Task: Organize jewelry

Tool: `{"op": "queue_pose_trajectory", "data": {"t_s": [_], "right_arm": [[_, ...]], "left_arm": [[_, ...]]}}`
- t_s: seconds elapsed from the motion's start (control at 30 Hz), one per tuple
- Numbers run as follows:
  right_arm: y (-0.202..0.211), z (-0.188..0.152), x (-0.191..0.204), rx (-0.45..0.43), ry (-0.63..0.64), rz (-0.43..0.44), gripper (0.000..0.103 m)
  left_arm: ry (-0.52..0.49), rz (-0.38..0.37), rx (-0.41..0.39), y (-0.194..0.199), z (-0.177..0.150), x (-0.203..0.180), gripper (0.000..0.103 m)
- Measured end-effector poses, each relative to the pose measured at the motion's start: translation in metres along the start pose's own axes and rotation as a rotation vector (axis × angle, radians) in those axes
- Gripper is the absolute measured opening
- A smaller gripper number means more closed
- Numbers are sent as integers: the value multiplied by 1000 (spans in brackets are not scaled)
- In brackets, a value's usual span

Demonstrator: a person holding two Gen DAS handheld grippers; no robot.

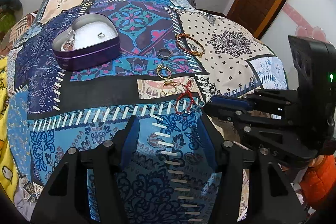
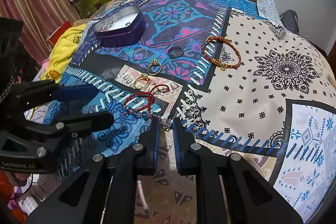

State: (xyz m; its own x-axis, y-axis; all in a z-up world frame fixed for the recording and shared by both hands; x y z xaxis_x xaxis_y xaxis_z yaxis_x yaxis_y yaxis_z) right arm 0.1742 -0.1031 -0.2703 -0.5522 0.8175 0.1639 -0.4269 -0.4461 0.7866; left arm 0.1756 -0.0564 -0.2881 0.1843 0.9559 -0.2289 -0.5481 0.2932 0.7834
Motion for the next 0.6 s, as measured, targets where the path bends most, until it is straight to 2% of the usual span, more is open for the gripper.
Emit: {"op": "queue_pose_trajectory", "data": {"t_s": [0.1, 0.27, 0.5, 0.57, 0.6], "right_arm": [[0, 0, 1, -9, 3, 3, 11], [3, 1, -2, -24, -23, 13, 9], [20, 7, -18, -67, -79, -1, 9], [25, 9, -23, -80, -88, -9, 9], [27, 10, -25, -85, -92, -13, 9]], "left_arm": [[-18, -1, 0, -3, 0, -4, 56], [-46, -13, 9, -13, 3, -11, 38], [-53, -51, 14, -26, 8, -21, 24], [-63, -39, 11, -30, 8, -23, 12], [-66, -38, 11, -31, 8, -24, 9]]}}
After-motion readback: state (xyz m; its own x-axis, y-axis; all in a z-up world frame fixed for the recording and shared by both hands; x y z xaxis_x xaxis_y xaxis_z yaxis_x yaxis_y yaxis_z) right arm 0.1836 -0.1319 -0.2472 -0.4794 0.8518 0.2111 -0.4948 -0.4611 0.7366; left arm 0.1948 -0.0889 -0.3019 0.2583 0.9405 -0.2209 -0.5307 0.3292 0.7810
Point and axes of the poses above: each gripper's, at about its wrist camera, not at the fingertips, and y roughly against the way its jaws point, x to its left, z to its top, the point moved 10 cm from there along -y, roughly the way its jaws point, and after that the axes turned 3 degrees about -x, right-handed, at the moved point
